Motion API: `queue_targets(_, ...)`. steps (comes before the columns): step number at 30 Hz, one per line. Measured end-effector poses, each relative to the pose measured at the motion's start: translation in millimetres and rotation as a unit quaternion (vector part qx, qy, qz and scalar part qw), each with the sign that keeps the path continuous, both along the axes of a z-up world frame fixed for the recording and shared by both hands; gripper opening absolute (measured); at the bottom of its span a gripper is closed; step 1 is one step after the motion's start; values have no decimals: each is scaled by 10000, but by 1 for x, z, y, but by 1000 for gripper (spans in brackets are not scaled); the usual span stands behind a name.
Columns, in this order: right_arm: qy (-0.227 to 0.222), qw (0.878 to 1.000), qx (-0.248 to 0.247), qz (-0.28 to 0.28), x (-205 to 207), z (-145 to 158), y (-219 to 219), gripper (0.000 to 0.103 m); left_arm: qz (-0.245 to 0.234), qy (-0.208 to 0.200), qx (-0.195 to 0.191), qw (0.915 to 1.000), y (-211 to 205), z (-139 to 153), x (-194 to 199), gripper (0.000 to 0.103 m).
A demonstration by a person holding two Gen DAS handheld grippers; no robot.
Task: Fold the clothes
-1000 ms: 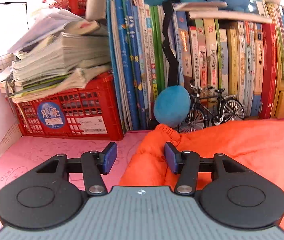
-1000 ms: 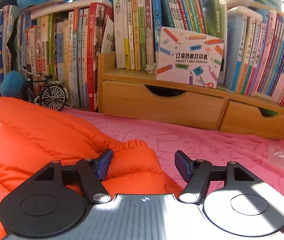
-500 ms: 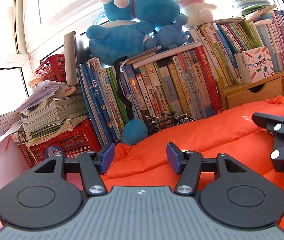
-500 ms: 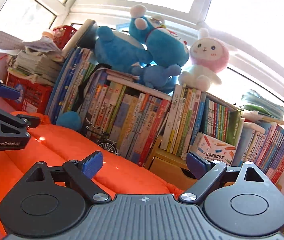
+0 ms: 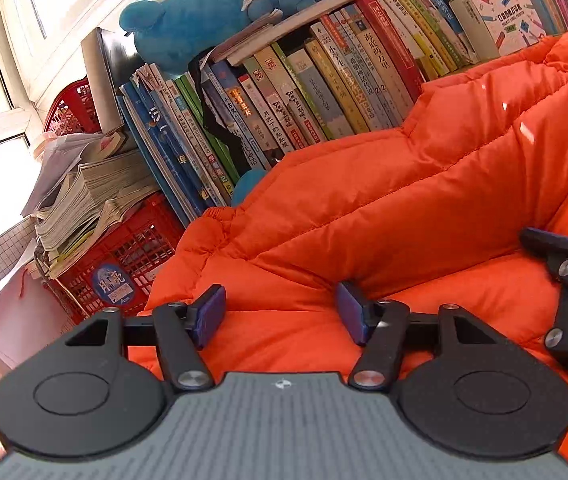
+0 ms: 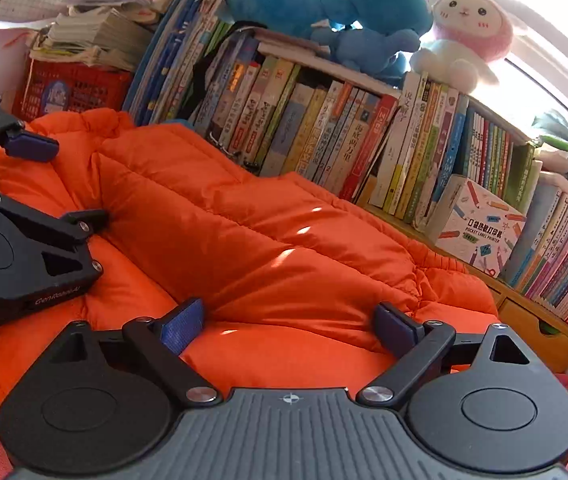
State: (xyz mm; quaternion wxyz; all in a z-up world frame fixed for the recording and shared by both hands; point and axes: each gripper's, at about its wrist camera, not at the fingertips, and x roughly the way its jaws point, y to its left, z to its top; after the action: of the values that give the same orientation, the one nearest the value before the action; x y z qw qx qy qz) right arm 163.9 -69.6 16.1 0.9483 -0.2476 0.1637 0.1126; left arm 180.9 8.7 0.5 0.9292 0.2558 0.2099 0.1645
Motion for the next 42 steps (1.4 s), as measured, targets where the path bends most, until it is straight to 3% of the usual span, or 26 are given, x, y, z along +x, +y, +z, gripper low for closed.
queue_targets(2,-145,9990,-428,37,-1,-6,3,92,182,74,181,9996,14,-3,5,62)
queue_targets(7,-255,9967,-730,-229,2,-9,-21,93,469,302,340,9979,46,-8,11,62)
queue_targets(16,-33,9920,-739,-1021,1,-12,-96,95,788,352,629,9943,70,-13,10,63)
queue_targets(22,212,9896,-584,-1297,2,-9,-123,98,1409,571,427,9875,105,-12,19,61)
queue_targets(25,445,9896,-121,-1365,7,7,-129,97,1583,480,27,9862,118,2,12,56)
queue_targets(27,187,9906,224,-1337,-2,23,-132,95,1591,325,-188,9865,121,14,4,55)
queue_targets(31,-323,9868,1348,-837,-14,66,-131,97,707,-376,-624,9948,86,61,-19,54)
queue_targets(34,-128,9700,2404,-327,6,92,-120,99,-105,-422,-1185,9920,51,90,-10,60)
queue_targets(37,246,9442,3283,95,43,99,-101,99,-318,-291,-1488,9879,16,88,21,60)
queue_targets(40,623,9321,3567,-46,78,84,-83,99,-264,-80,-1482,9886,-2,69,49,60)
queue_targets(42,871,9315,3522,-279,93,64,-74,99,-194,-74,-1206,9925,-10,56,60,60)
